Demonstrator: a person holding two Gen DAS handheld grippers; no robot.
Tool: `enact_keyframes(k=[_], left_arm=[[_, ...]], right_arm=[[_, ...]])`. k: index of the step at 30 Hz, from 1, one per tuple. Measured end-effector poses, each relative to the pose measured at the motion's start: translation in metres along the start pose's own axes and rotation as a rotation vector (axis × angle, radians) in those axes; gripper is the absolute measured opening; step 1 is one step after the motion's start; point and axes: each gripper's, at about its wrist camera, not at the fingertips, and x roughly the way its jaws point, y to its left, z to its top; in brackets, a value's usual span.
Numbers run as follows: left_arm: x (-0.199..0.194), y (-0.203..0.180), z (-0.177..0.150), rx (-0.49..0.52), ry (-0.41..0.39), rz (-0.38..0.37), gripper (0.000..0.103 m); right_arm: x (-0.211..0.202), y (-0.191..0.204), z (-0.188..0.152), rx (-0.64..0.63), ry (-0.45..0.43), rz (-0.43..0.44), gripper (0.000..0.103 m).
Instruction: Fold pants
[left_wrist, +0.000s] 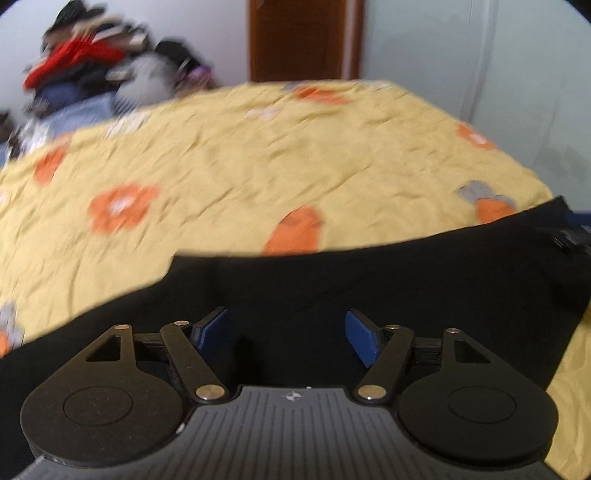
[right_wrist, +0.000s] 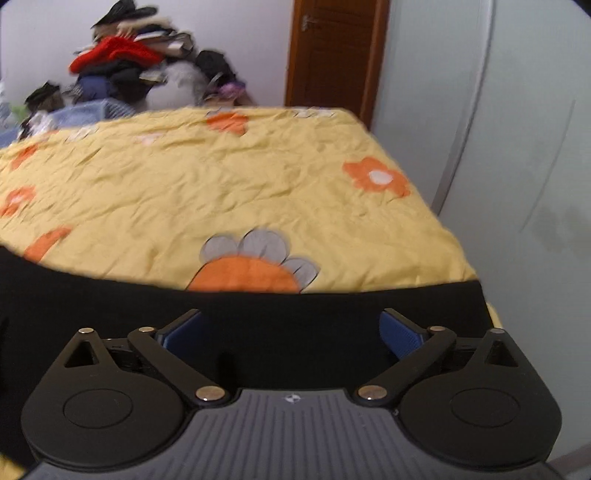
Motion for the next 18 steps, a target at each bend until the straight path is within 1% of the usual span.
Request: enact_keyframes(k=[2, 3, 4, 6, 7, 8, 9, 11, 13, 14, 16, 18], left_arm=[[0.011, 0.01, 0.002, -0.047, 0.026, -0.023, 0.072], [0.017, 0.014, 0.005, -0.061, 0.042, -0.011, 0.07], [0.023, 0.015, 0.008, -0.068, 0.047, 0.004, 0.071], [0.033, 0.018, 0.015, -0.075, 0.027, 0.013, 0.072], [0.039, 0.018, 0.019, -0.068, 0.024, 0.026, 0.072], [0.044, 0.019, 0.023, -0.062, 0.016, 0.042, 0.074], [0.045, 0.019, 0.025, -0.062, 0.01, 0.058, 0.074], [0.035, 0.02, 0.027, -0.082, 0.004, 0.074, 0.071], [0.015, 0.017, 0.019, -0.085, -0.034, 0.047, 0.073], [0.007, 0.013, 0.015, -0.08, -0.043, 0.041, 0.076], [-0.005, 0.003, 0.007, -0.072, -0.053, 0.031, 0.077], [-0.011, -0.012, 0.001, -0.054, -0.061, -0.003, 0.077]], right_arm=[[-0.004, 0.003, -0.006, -0.012, -0.003, 0.081, 0.103], [0.0, 0.005, -0.005, -0.012, 0.017, 0.097, 0.102], [0.011, 0.007, -0.003, -0.011, 0.055, 0.091, 0.102], [0.032, 0.009, 0.002, -0.021, 0.096, 0.038, 0.103], [0.042, 0.007, 0.004, -0.022, 0.078, 0.043, 0.103], [0.049, 0.001, 0.008, -0.004, 0.053, 0.069, 0.103], [0.055, -0.003, 0.011, 0.016, 0.048, 0.078, 0.103], [0.053, -0.007, 0.02, 0.023, 0.074, 0.034, 0.103], [0.033, -0.006, 0.017, -0.034, 0.046, -0.014, 0.103], [0.023, -0.006, 0.013, -0.074, 0.04, -0.024, 0.103], [0.014, -0.01, 0.002, -0.125, 0.083, -0.024, 0.103], [0.021, -0.023, -0.005, -0.09, 0.122, -0.018, 0.103]])
